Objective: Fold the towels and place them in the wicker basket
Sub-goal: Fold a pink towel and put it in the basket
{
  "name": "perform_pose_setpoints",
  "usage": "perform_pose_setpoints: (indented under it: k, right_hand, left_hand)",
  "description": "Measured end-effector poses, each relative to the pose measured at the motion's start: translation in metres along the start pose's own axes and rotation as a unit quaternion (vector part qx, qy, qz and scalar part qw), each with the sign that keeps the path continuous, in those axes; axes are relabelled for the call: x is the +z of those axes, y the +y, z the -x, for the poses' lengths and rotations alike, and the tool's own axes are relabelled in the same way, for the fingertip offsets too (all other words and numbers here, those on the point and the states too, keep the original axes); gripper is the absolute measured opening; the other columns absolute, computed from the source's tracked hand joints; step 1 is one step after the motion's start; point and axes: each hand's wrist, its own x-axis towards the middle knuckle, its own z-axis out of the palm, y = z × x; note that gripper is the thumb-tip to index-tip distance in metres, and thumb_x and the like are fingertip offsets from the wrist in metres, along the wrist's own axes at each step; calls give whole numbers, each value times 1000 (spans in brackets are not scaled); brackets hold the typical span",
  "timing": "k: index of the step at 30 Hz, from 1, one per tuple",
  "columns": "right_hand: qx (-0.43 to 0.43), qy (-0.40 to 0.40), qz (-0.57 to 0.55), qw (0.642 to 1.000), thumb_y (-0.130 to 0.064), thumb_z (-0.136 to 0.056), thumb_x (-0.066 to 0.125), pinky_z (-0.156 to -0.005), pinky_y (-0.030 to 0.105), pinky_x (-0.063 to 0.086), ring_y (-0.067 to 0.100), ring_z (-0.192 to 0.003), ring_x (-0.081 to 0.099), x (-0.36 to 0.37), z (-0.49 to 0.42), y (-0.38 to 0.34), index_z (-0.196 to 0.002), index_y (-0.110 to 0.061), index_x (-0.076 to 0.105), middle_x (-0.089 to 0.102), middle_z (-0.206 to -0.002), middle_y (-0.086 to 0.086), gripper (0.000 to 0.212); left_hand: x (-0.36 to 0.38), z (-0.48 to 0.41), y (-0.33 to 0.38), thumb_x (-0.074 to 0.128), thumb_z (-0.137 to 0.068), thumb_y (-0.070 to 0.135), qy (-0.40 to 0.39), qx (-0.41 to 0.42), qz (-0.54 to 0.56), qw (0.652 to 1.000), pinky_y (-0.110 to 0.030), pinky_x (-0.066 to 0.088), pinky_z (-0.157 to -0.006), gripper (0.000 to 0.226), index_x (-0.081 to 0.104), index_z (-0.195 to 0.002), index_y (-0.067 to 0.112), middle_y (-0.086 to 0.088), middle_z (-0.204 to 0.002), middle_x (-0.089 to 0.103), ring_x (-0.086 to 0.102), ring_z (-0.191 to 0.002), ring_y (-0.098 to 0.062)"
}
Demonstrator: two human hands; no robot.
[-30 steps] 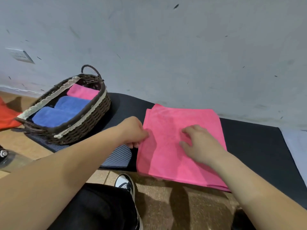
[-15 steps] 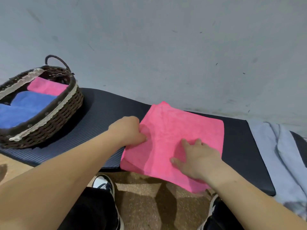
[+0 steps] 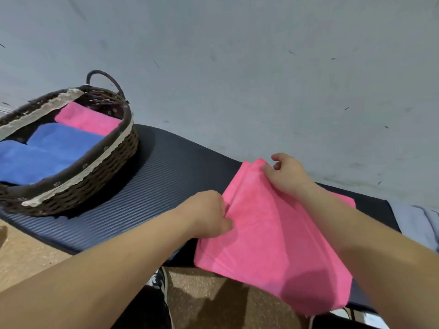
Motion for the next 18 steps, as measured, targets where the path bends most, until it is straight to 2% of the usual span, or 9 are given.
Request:
perform_pose_setpoints:
  k: [1, 3, 5, 6, 9, 11, 14, 15, 18]
  right_hand:
    - [10, -7, 2, 1000, -42, -98, 60, -100, 32, 44, 26, -121, 61, 1, -8, -3, -138, -12, 58, 68, -121, 8, 50]
    - [8, -5, -3, 1000, -38, -96, 64, -86, 28, 47, 25, -106, 67, 6, -20, -3, -111, -18, 72, 71, -100, 2, 26]
    - [0, 8, -21, 1000, -31, -94, 68, -77, 26, 44, 24, -94, 69, 10, -24, -3, -85, -21, 71, 69, -83, -4, 14]
    - [-3, 22, -32, 999, -30, -94, 68, -75, 26, 43, 23, -90, 68, 11, -24, -3, -82, -21, 69, 67, -80, -6, 15]
    - [-24, 91, -55, 994, -25, -95, 64, -75, 28, 42, 23, -85, 63, 10, -19, -6, -88, -17, 65, 62, -79, -7, 11]
    - [-36, 130, -72, 988, -24, -96, 61, -74, 27, 39, 23, -83, 60, 5, -15, -10, -91, -16, 62, 59, -77, -8, 9]
    - [-56, 162, -80, 982, -30, -98, 60, -72, 28, 37, 19, -81, 57, -10, -11, -20, -97, -16, 60, 56, -77, -12, 14]
    - [-67, 165, -73, 981, -33, -98, 62, -72, 29, 37, 17, -82, 56, -15, -10, -24, -97, -17, 61, 55, -79, -13, 15]
    - [-89, 144, -33, 985, -38, -95, 64, -74, 30, 38, 14, -87, 56, -17, -14, -34, -93, -21, 62, 59, -89, -9, 17]
  left_hand:
    - [-3, 3, 1, 70, -88, 40, -10, 3, -11, 1000, -32, 45, -61, 37, 61, -74, 7, -6, -70, 53, 52, -66, -25]
    - [-9, 8, 0, 71, -88, 43, -25, 15, -20, 999, -36, 53, -70, 42, 70, -87, 1, -10, -79, 64, 62, -76, -28]
    - [-13, 12, -1, 71, -88, 40, -35, 24, -31, 999, -40, 59, -80, 39, 73, -96, 2, -12, -95, 72, 68, -89, -30]
    - [-13, 14, -2, 71, -88, 38, -38, 28, -33, 998, -42, 59, -82, 37, 73, -97, 2, -13, -99, 73, 69, -92, -30]
    - [-12, 16, -5, 68, -89, 29, -39, 32, -30, 998, -41, 60, -76, 31, 68, -91, -2, -15, -94, 72, 69, -86, -33]
    - [-11, 19, -7, 67, -89, 24, -45, 23, 18, 999, -34, 55, -62, 23, 59, -80, 4, -13, -77, 62, 61, -69, -31]
    - [-14, 29, -6, 65, -90, 22, -85, -3, 108, 991, -28, 48, -45, 21, 51, -76, 14, -8, -68, 54, 56, -50, -22]
    - [-16, 32, -6, 63, -91, 21, -97, -9, 129, 987, -26, 44, -42, 22, 49, -76, 15, -7, -66, 55, 60, -47, -19]
    - [-20, 37, -8, 61, -92, 19, -129, -28, 169, 977, -24, 36, -41, 20, 45, -80, 17, -5, -63, 59, 73, -58, -21]
